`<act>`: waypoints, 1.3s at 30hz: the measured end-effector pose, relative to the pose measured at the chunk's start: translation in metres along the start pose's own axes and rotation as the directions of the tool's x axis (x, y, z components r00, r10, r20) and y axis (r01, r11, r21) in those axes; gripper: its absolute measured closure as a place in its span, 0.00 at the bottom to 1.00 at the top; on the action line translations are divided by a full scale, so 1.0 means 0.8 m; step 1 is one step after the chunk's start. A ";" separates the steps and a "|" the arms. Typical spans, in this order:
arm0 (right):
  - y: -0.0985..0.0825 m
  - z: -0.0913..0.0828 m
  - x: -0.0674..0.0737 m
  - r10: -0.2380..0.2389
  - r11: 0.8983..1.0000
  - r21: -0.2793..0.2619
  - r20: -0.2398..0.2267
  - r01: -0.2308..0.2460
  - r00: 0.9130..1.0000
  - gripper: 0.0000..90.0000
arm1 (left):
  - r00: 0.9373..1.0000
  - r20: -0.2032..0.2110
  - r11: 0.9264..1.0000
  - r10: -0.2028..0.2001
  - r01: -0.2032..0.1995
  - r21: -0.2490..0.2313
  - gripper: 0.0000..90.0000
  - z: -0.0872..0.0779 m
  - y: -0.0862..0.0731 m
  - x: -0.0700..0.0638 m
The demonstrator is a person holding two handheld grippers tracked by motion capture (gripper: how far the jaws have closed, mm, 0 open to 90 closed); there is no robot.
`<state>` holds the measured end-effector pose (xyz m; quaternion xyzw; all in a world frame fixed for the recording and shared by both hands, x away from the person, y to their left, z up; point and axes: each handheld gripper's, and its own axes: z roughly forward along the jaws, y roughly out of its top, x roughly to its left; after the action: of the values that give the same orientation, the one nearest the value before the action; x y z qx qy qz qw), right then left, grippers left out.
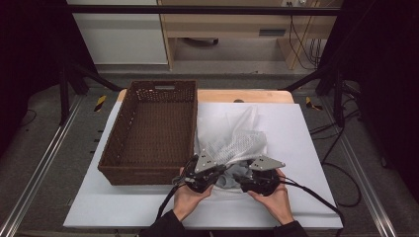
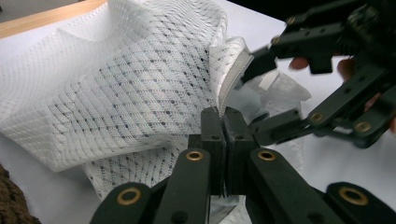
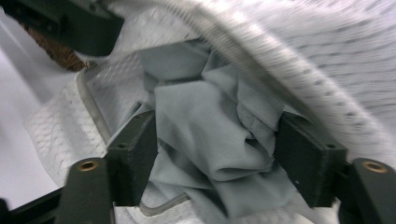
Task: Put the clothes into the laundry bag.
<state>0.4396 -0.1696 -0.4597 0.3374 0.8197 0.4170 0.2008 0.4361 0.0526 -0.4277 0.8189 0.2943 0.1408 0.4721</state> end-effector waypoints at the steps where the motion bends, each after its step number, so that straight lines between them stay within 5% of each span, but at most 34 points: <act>1: -0.002 0.006 0.001 0.005 1.000 0.013 -0.007 -0.005 1.000 0.39 | 1.000 0.002 1.000 0.002 -0.002 0.004 0.98 0.001 0.000 0.000; 6: -0.007 0.033 0.004 0.000 0.998 0.056 0.006 -0.001 1.000 0.56 | 1.000 0.014 1.000 0.008 -0.008 0.011 0.98 0.005 0.000 -0.003; 10: 0.000 0.035 -0.004 0.073 0.996 0.041 0.032 -0.075 0.997 0.81 | 1.000 0.023 1.000 0.016 -0.016 0.012 0.99 0.004 0.001 -0.006; 16: 0.011 0.037 -0.010 0.155 0.988 -0.030 0.074 -0.153 0.985 0.84 | 0.997 0.063 0.999 0.039 -0.039 -0.005 0.99 -0.002 0.007 -0.010; 20: 0.026 0.050 -0.006 0.081 0.997 -0.028 0.158 -0.078 0.984 0.84 | 0.997 0.070 0.999 0.044 -0.044 -0.009 0.99 -0.006 0.007 -0.012; 25: 0.024 0.071 -0.028 0.093 0.996 -0.013 0.251 -0.092 0.964 0.83 | 0.996 0.072 0.999 0.044 -0.044 -0.008 0.99 -0.012 0.006 -0.012; 32: 0.025 0.038 -0.028 0.050 0.999 0.012 0.128 -0.052 0.991 0.60 | 0.999 0.044 1.000 0.019 -0.020 0.009 0.99 -0.003 0.000 -0.004; 36: 0.015 0.004 -0.028 0.056 0.998 -0.013 0.050 -0.056 0.997 0.49 | 0.999 0.041 1.000 0.000 0.000 0.008 0.98 0.000 -0.002 0.001; 39: 0.005 -0.001 -0.018 0.023 1.000 0.013 0.016 -0.023 1.000 0.46 | 0.999 0.041 1.000 0.000 -0.001 0.008 0.98 0.002 -0.003 0.002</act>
<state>0.4508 -0.1789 -0.4555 0.3515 0.8169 0.4112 0.2002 0.4376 0.0534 -0.4303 0.8237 0.2850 0.1229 0.4746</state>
